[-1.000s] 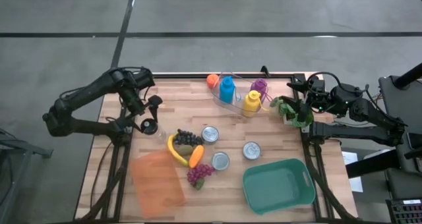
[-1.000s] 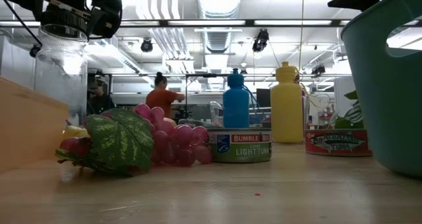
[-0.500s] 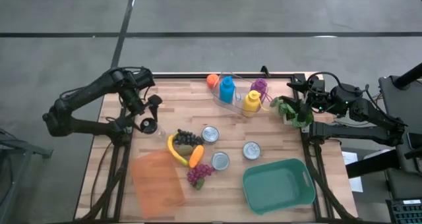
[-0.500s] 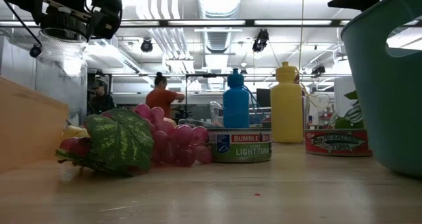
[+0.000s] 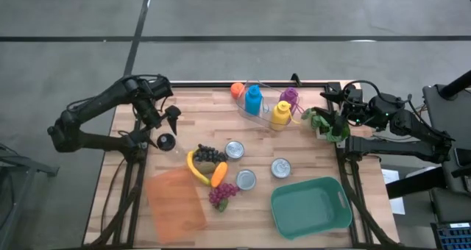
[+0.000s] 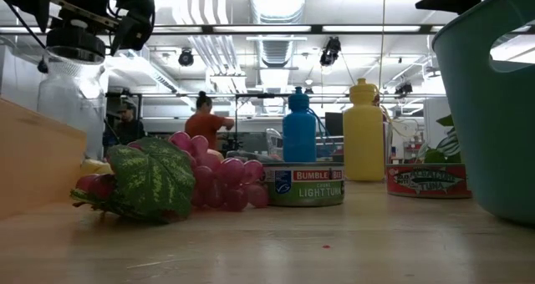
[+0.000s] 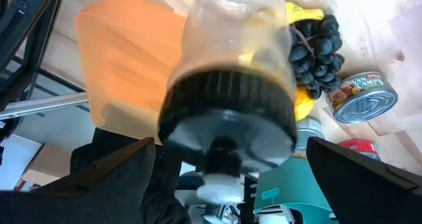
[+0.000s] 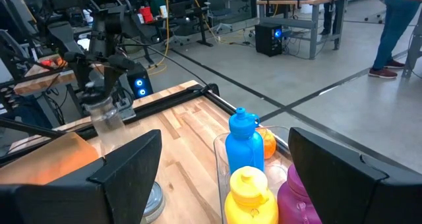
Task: Pick & Place Food Item
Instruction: Put the transparent water bottle into the transparent bin
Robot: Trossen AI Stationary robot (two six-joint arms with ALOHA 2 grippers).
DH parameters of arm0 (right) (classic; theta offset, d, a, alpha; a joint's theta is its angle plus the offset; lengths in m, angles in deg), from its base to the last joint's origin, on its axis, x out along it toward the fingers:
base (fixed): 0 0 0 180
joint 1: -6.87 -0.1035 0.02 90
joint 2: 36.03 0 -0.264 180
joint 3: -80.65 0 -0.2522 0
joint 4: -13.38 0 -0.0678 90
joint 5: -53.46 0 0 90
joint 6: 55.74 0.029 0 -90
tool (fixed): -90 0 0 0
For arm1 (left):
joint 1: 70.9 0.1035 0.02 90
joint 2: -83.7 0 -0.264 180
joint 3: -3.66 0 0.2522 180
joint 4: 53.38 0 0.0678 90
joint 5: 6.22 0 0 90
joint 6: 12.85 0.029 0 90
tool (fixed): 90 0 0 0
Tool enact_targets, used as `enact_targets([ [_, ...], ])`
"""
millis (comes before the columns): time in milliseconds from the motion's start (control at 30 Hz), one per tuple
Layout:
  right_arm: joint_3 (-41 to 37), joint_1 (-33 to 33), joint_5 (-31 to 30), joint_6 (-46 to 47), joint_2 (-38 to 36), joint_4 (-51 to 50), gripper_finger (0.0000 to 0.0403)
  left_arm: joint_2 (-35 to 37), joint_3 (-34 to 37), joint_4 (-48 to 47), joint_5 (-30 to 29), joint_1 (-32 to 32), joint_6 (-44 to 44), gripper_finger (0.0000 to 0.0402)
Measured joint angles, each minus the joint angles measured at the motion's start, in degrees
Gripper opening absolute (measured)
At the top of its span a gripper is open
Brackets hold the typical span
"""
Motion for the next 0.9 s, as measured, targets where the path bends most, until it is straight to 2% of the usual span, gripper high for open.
enact_targets([
  [333, 0.0, 0.0, 0.0, 0.0, 0.0, 0.0, 0.0329, 0.0, -0.1, 0.0, 0.3, 0.0, 0.3, 0.0400],
  [467, 0.0, 0.0, 0.0, 0.0, 0.0, 0.0, 0.0329, 0.0, -2.3, 0.0, 0.3, 0.0, 1.6, 0.0400],
  [700, 0.0, 0.0, 0.0, 0.0, 0.0, 0.0, 0.0329, 0.0, -10.4, 0.0, -6.0, -1.6, 1.1, 0.0400],
  [900, 0.0, 0.0, 0.0, 0.0, 0.0, 0.0, 0.0329, 0.3, -20.0, 0.0, -8.0, -3.1, 1.9, 0.0400],
])
